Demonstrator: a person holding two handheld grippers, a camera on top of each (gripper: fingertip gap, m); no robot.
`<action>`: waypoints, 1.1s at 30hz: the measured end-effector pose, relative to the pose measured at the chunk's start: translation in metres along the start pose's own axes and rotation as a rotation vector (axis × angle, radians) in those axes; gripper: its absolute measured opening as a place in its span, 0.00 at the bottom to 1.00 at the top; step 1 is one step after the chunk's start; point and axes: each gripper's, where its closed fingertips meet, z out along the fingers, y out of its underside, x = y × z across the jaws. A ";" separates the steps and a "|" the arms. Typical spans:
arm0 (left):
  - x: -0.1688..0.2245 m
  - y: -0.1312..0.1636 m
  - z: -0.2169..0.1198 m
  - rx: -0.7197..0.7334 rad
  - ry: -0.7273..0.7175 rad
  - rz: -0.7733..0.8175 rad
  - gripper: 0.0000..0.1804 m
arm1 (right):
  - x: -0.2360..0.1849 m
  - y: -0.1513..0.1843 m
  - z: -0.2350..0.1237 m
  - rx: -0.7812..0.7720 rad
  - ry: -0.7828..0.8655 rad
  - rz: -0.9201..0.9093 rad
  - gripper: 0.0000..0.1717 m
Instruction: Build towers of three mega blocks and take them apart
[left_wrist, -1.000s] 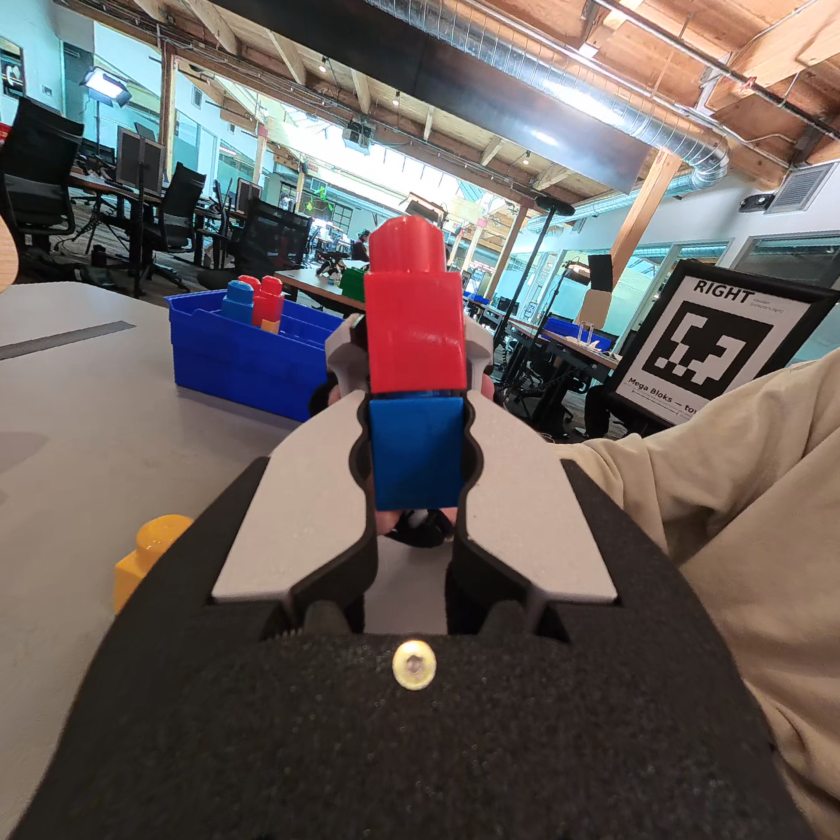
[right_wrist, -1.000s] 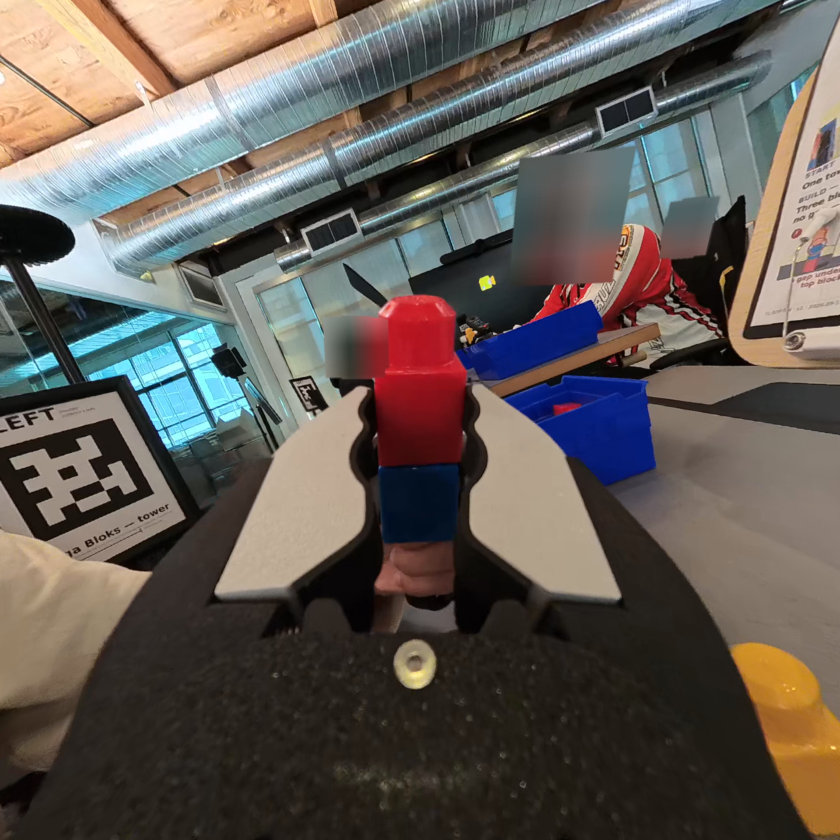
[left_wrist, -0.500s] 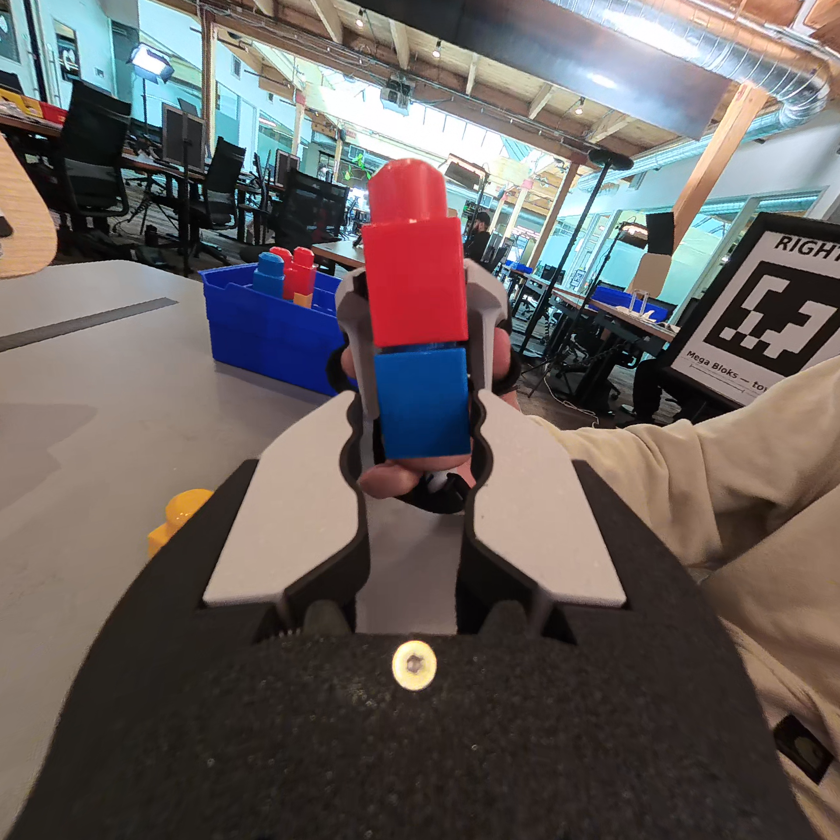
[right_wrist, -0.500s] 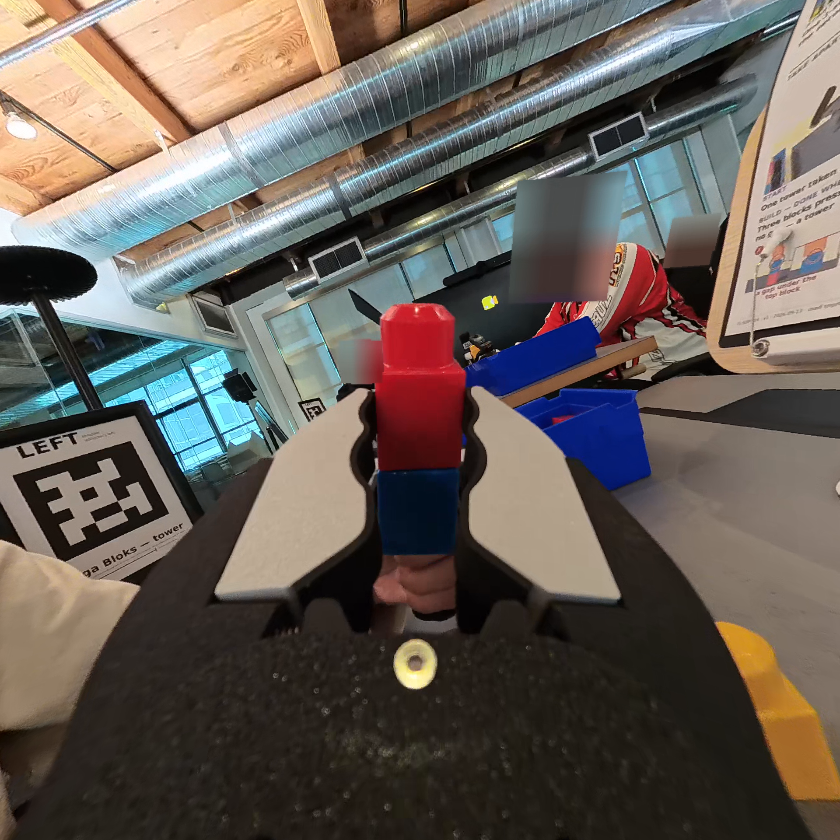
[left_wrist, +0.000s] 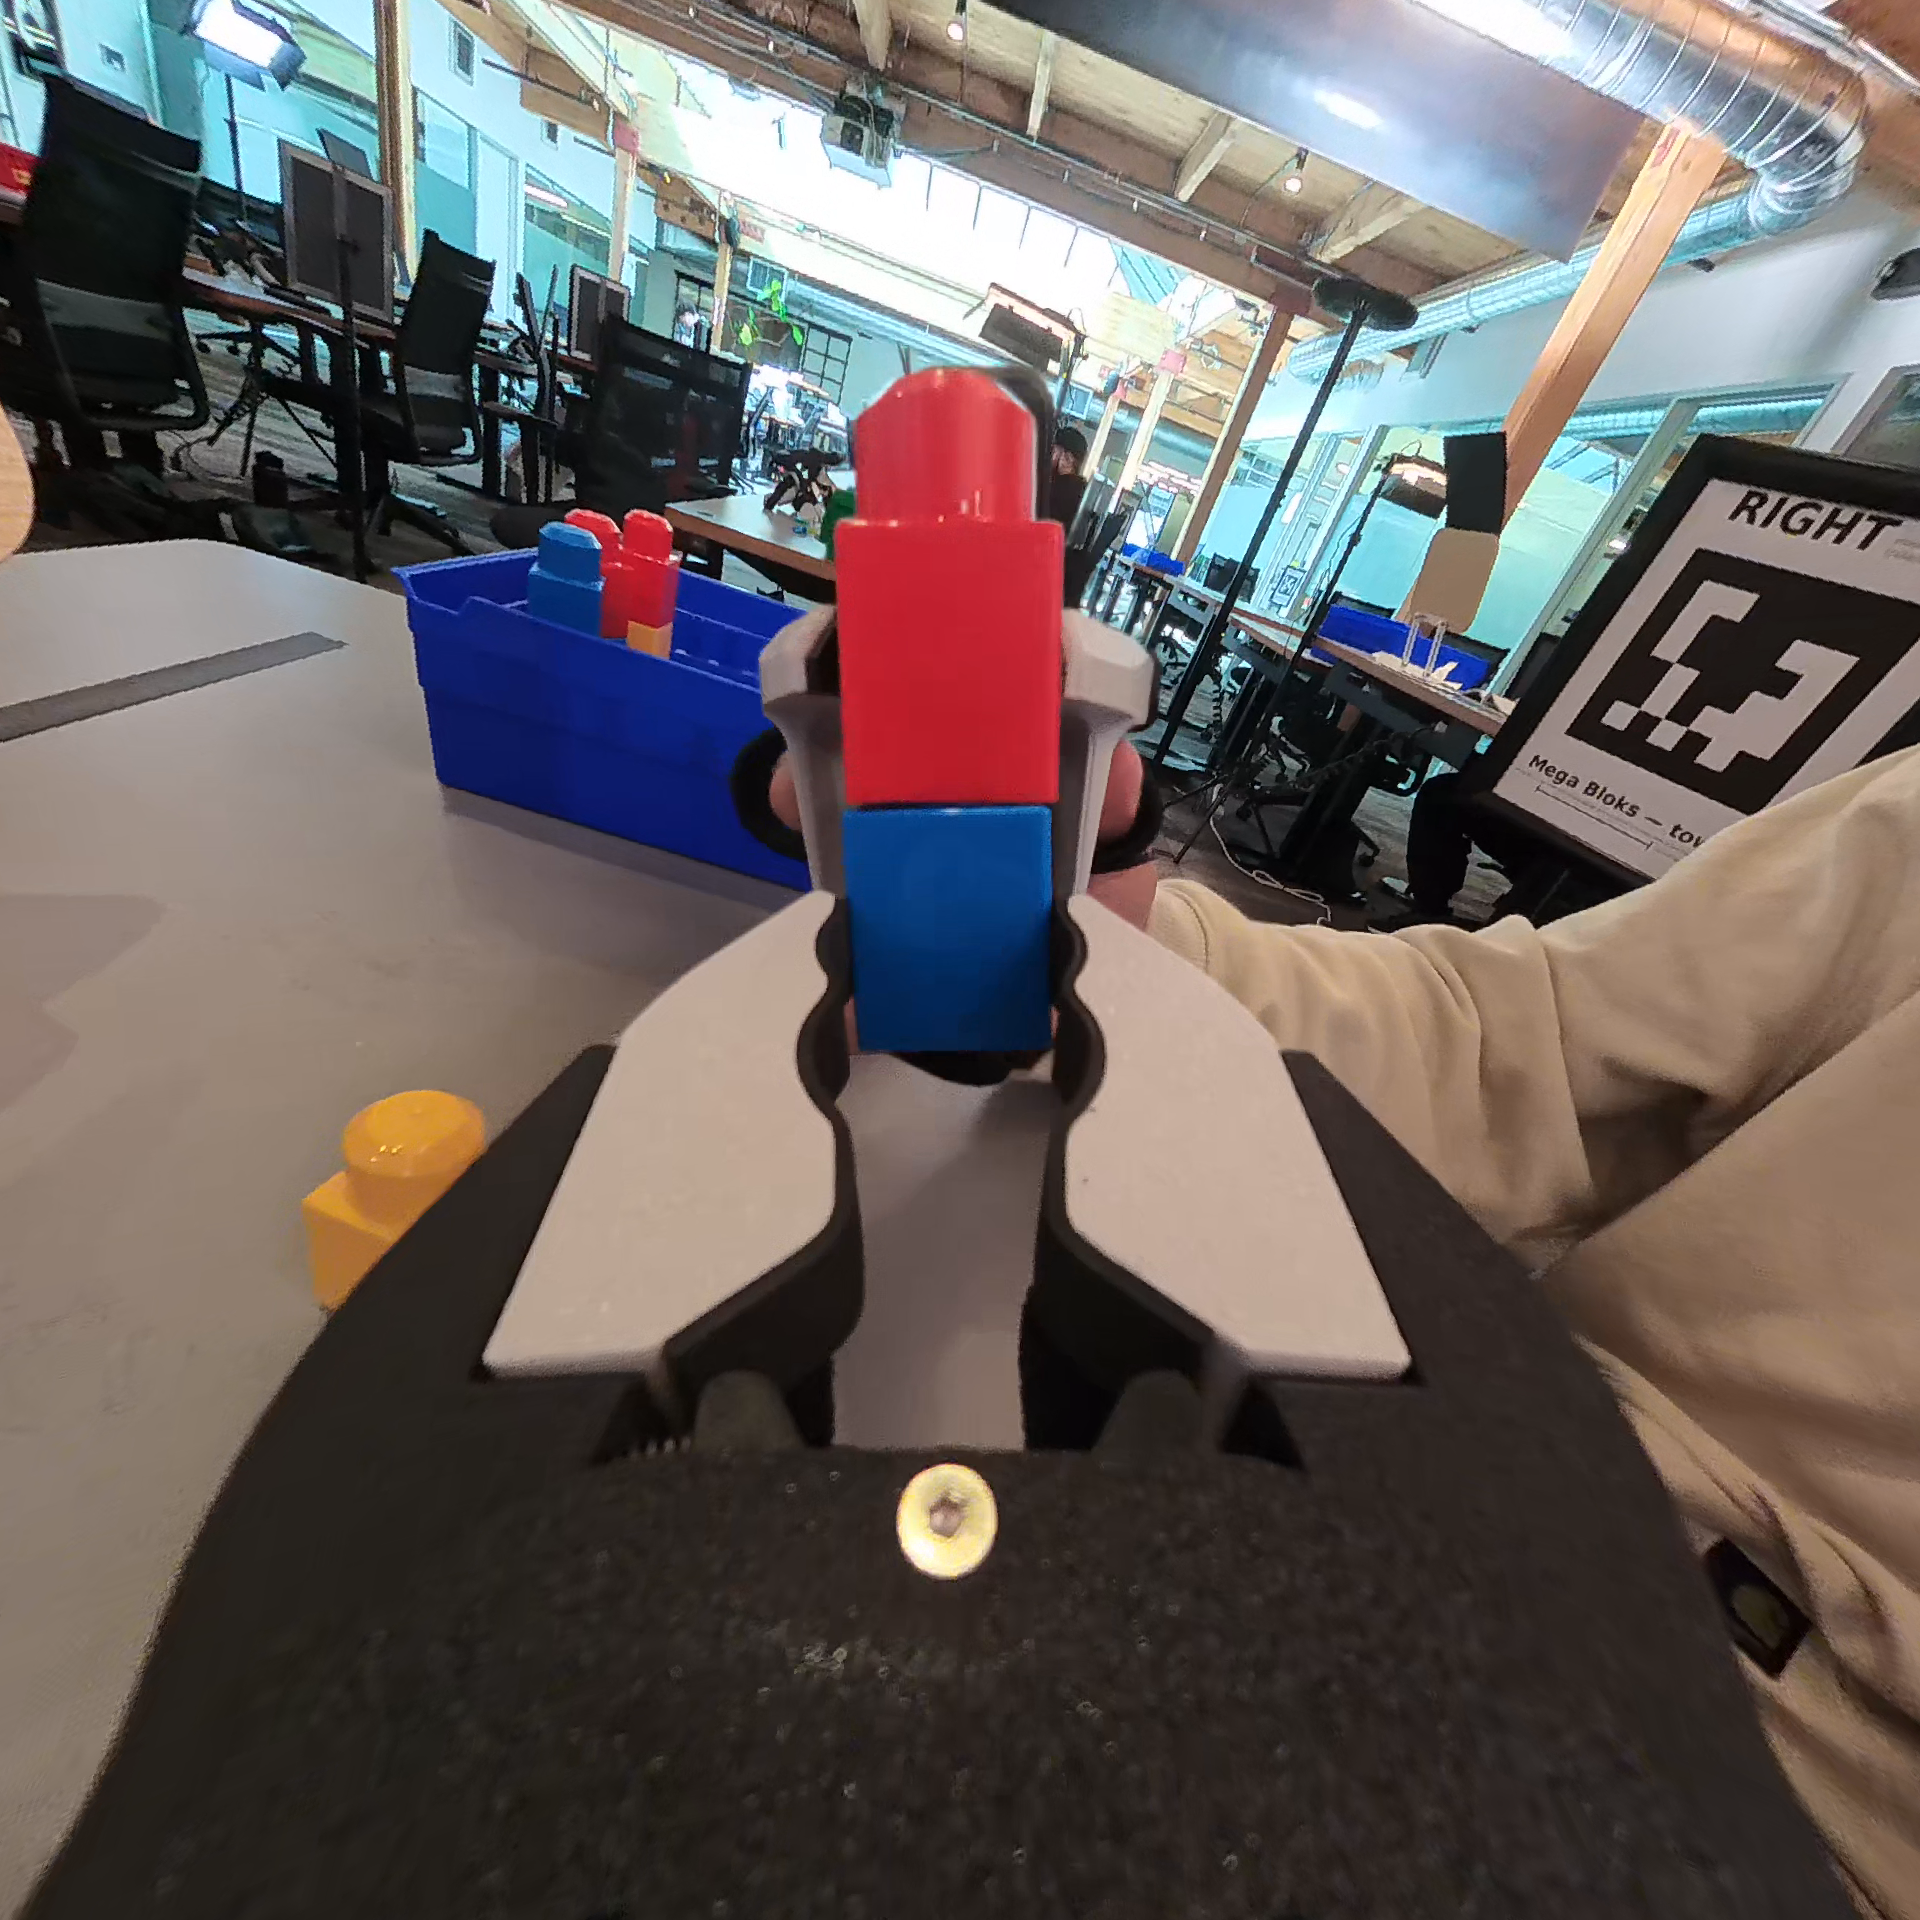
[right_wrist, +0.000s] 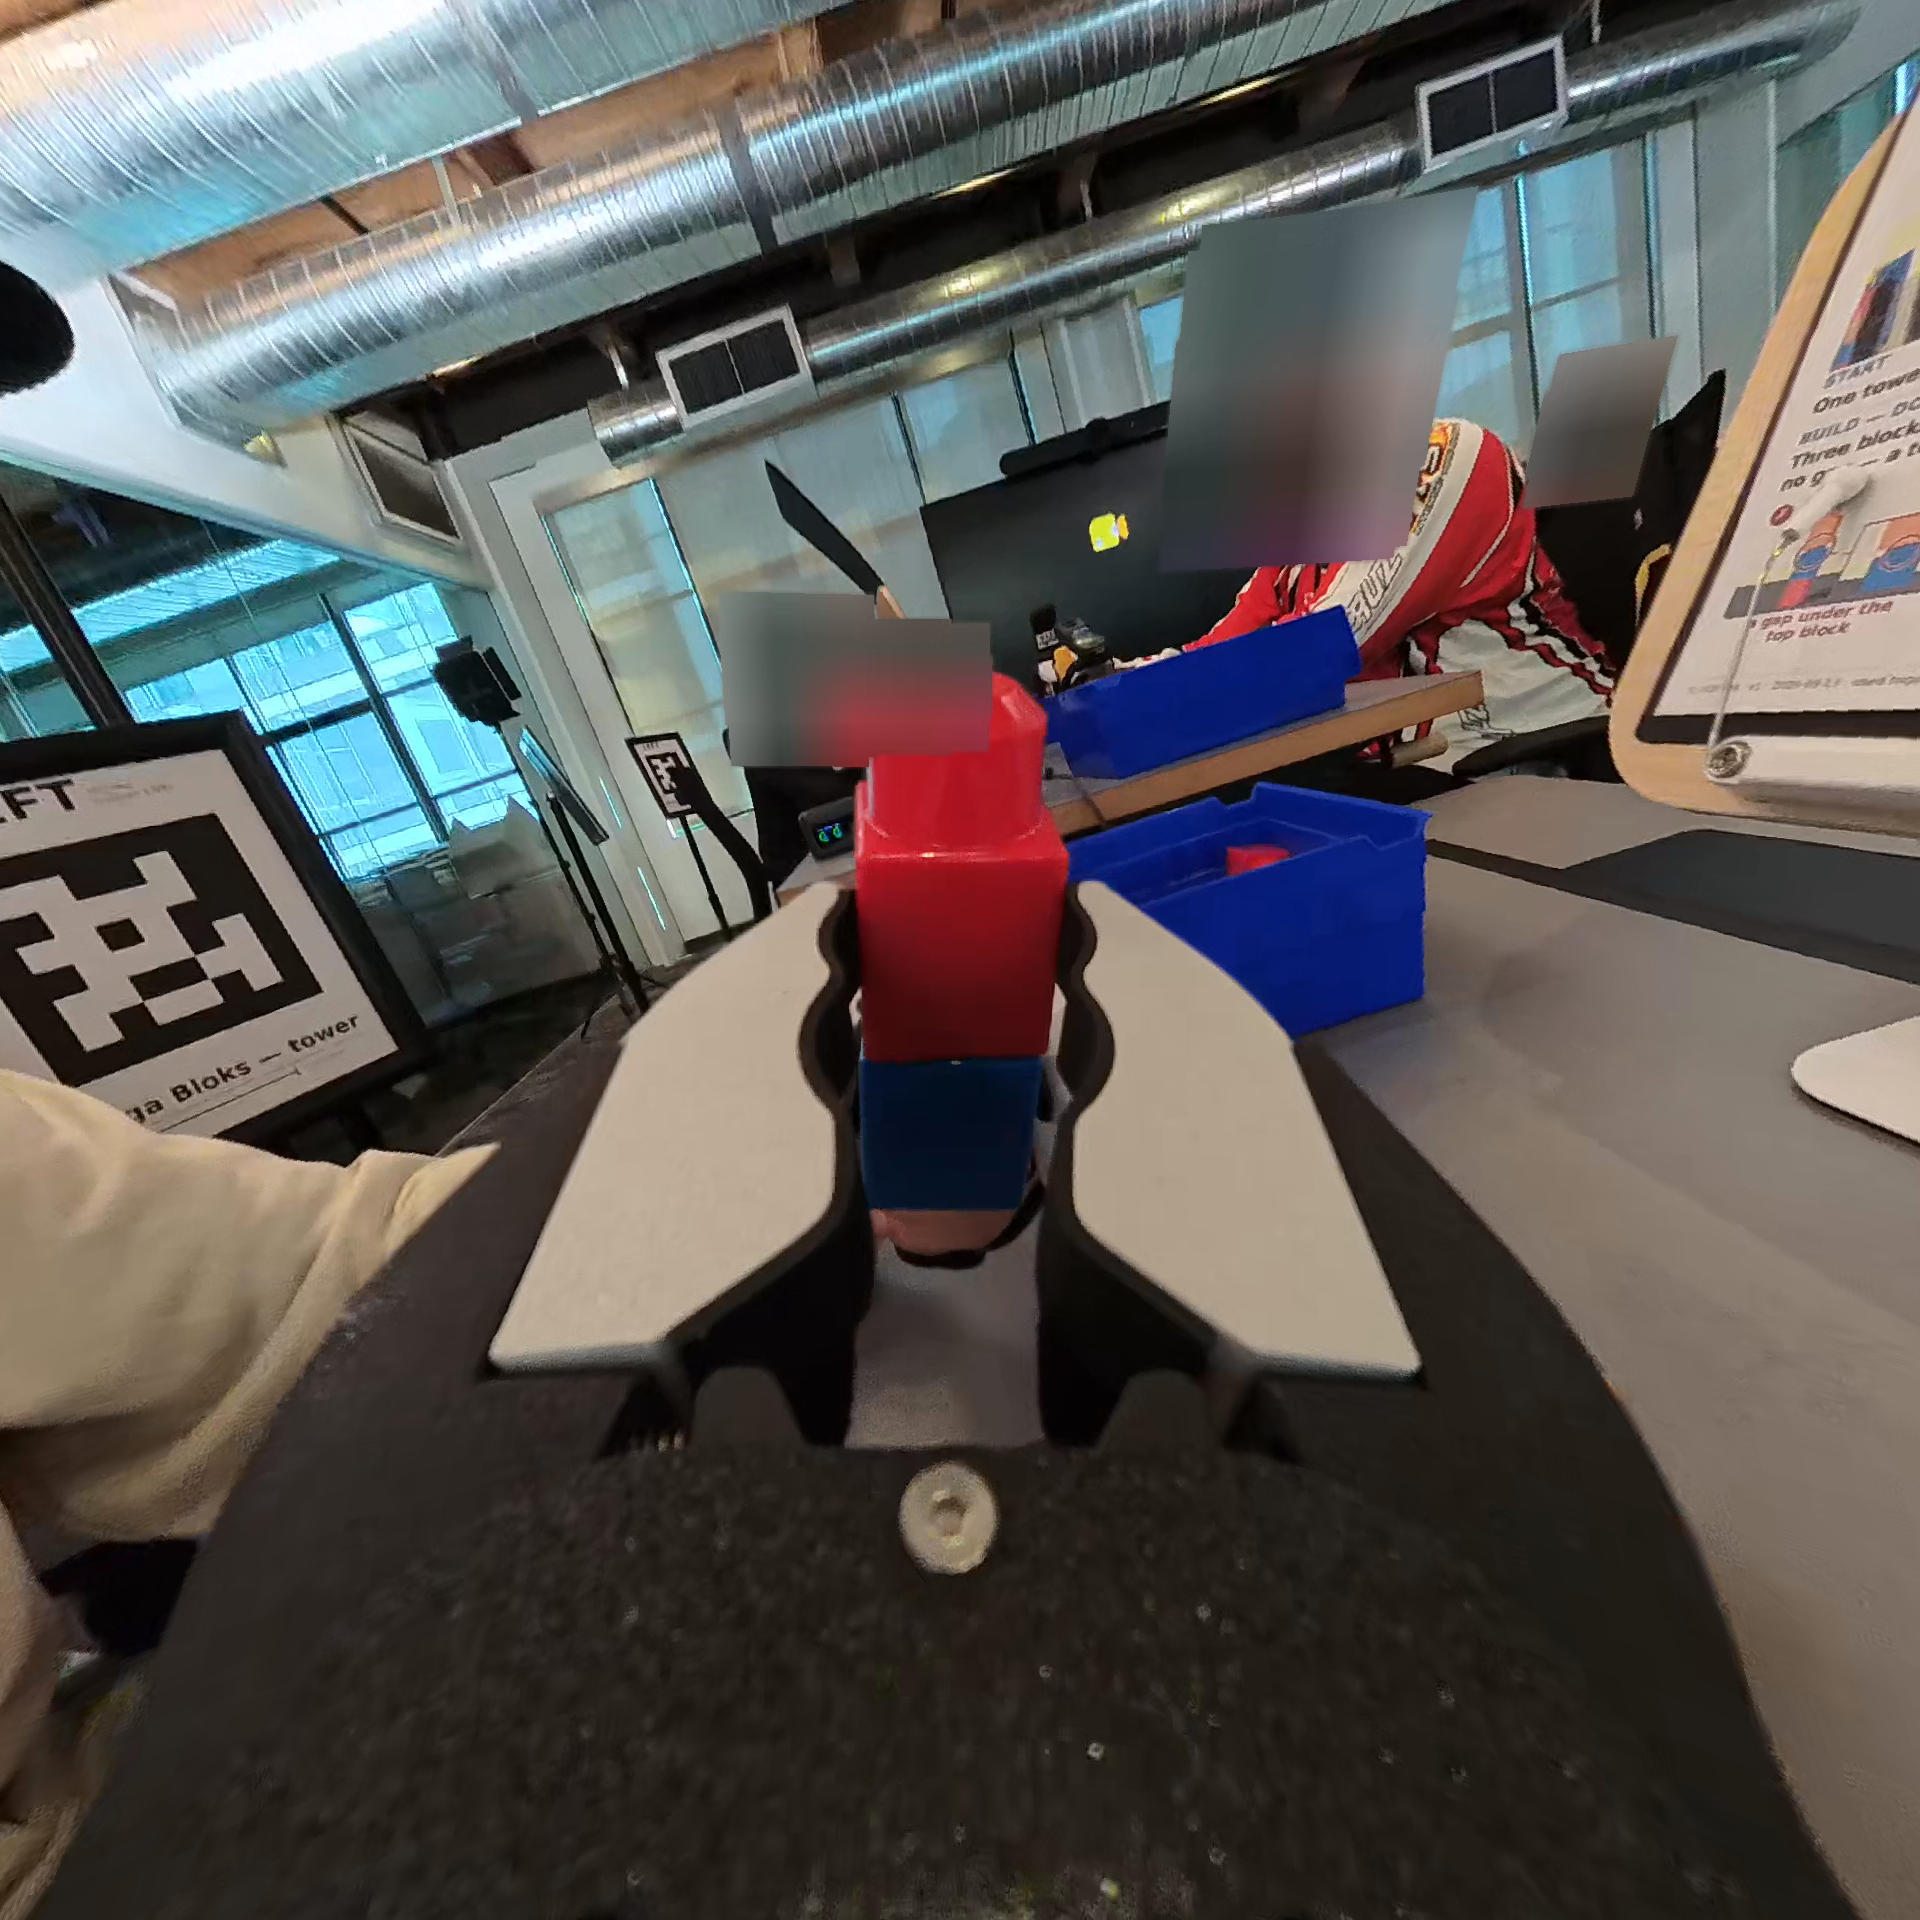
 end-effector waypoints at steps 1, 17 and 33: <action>0.000 0.001 0.001 -0.006 -0.001 0.002 0.19 | 0.000 0.001 -0.001 -0.003 -0.003 0.007 0.21; -0.006 0.000 -0.002 -0.008 -0.058 0.014 0.19 | 0.005 0.003 0.001 0.004 0.045 0.007 0.21; 0.021 0.006 -0.065 0.080 -0.204 0.012 0.20 | 0.020 0.019 -0.034 -0.377 0.339 -0.382 0.37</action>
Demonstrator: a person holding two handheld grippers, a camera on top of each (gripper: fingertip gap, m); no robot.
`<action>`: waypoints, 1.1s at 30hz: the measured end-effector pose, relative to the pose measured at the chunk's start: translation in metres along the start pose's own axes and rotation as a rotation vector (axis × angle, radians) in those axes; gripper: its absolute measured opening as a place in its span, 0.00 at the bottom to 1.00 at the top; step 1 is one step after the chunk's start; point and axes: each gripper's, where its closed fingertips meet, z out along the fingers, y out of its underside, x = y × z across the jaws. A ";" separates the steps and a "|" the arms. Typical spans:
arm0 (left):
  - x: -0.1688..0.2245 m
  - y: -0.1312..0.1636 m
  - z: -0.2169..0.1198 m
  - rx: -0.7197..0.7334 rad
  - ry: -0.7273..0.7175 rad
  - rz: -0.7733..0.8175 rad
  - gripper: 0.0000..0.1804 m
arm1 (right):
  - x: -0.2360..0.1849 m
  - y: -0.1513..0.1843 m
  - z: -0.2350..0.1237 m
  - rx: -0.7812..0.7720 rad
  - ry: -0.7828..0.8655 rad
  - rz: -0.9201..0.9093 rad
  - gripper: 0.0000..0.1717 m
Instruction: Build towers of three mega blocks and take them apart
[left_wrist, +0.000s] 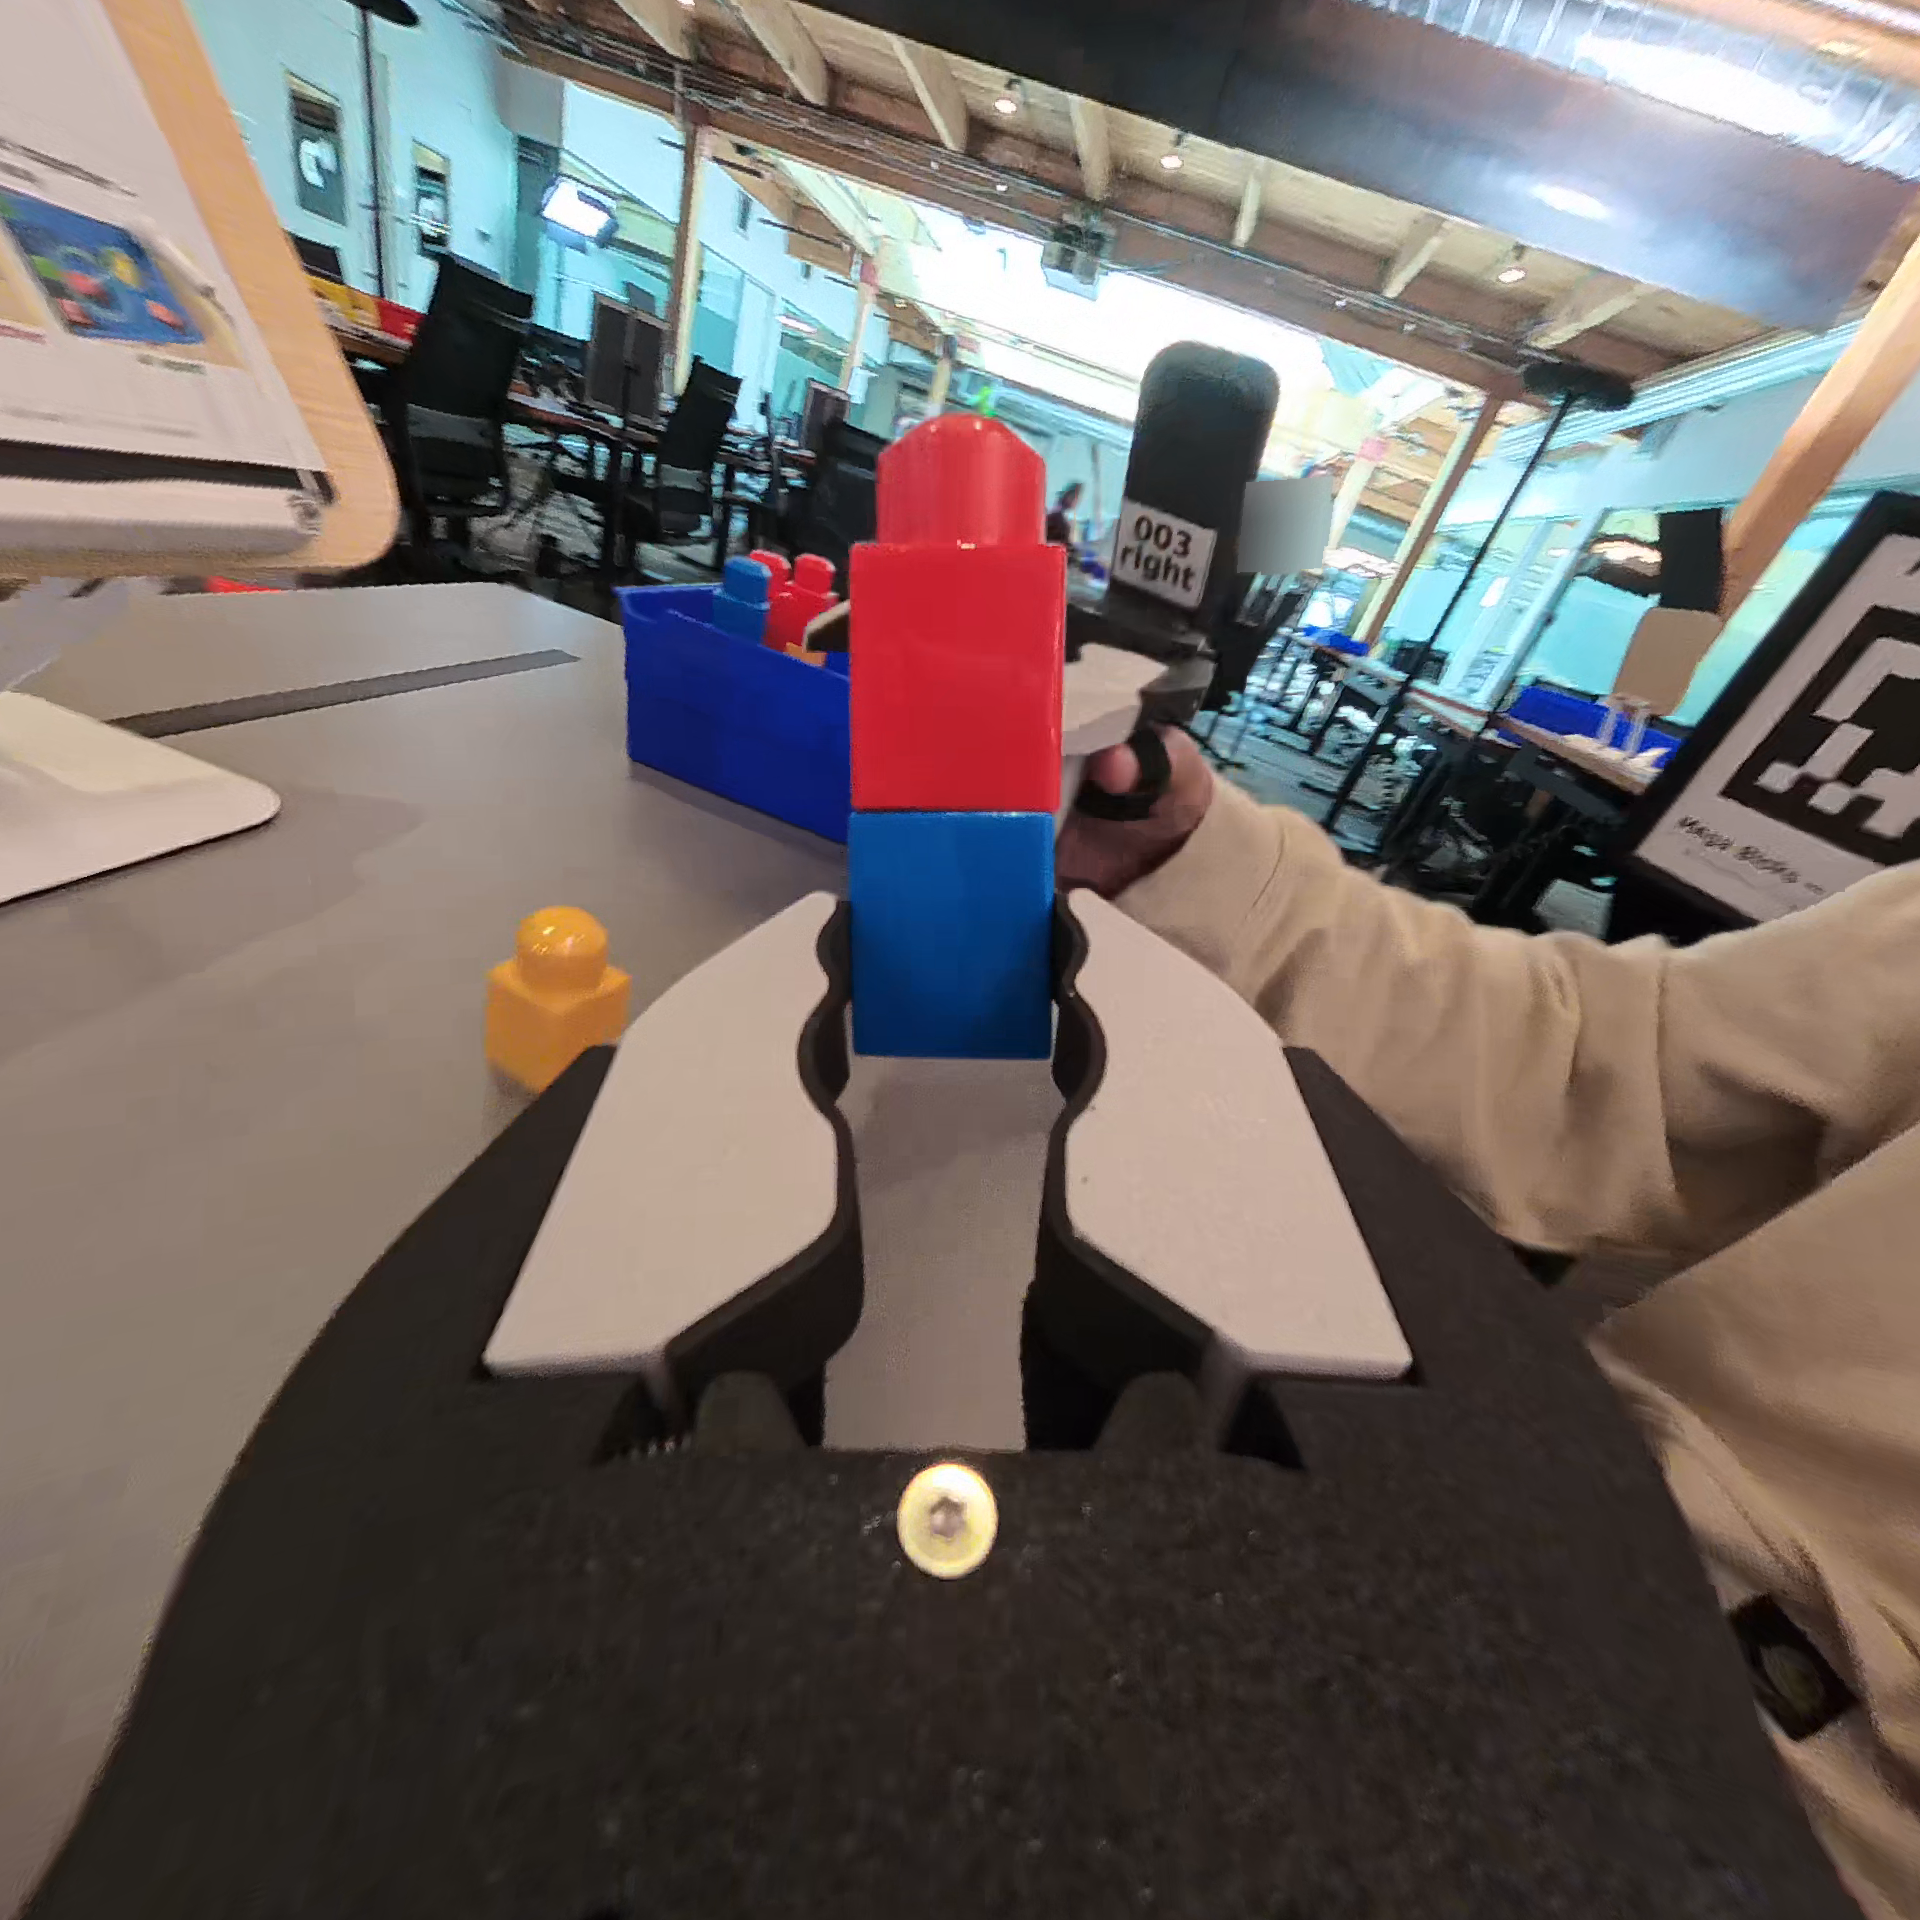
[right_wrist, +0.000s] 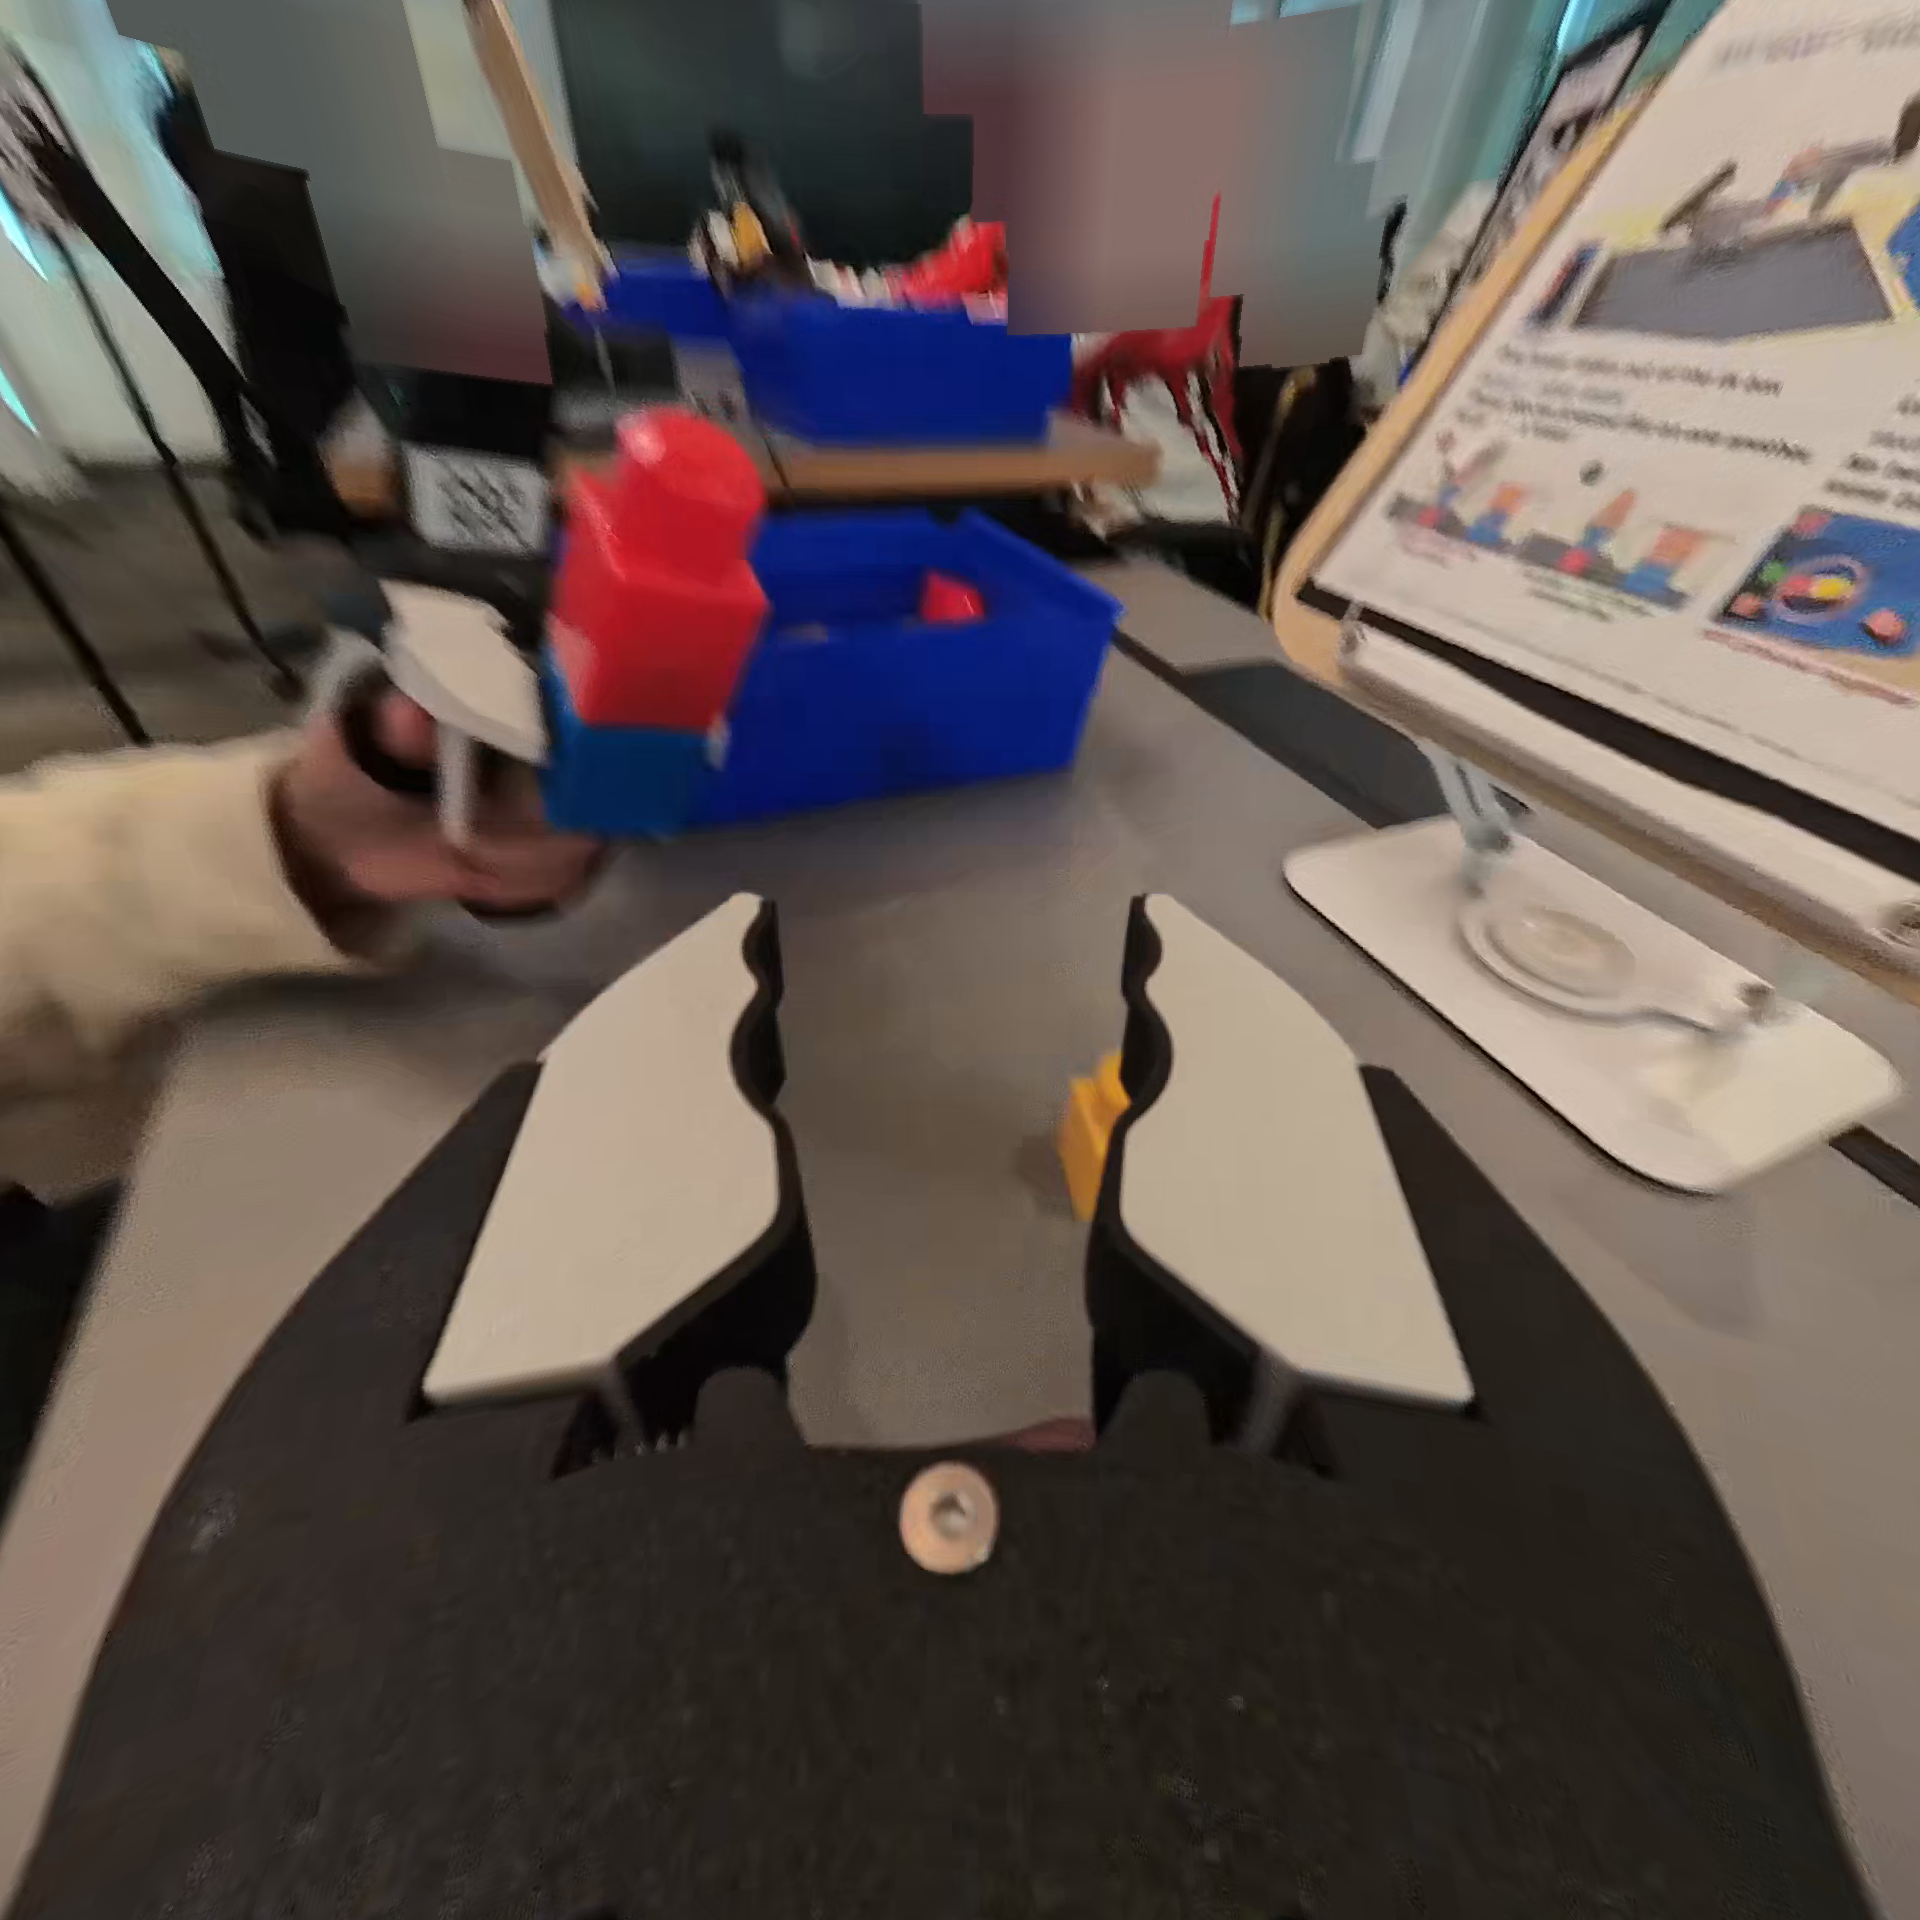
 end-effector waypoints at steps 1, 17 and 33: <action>0.000 0.002 -0.008 -0.007 -0.036 0.003 0.20 | 0.008 0.011 0.000 -0.068 0.030 -0.027 0.38; 0.040 0.007 -0.034 0.072 -0.170 0.054 0.20 | 0.051 0.120 0.056 -0.578 0.653 0.238 0.39; 0.073 -0.012 -0.032 0.102 -0.118 0.107 0.20 | 0.068 0.144 0.065 -0.726 1.024 0.528 0.34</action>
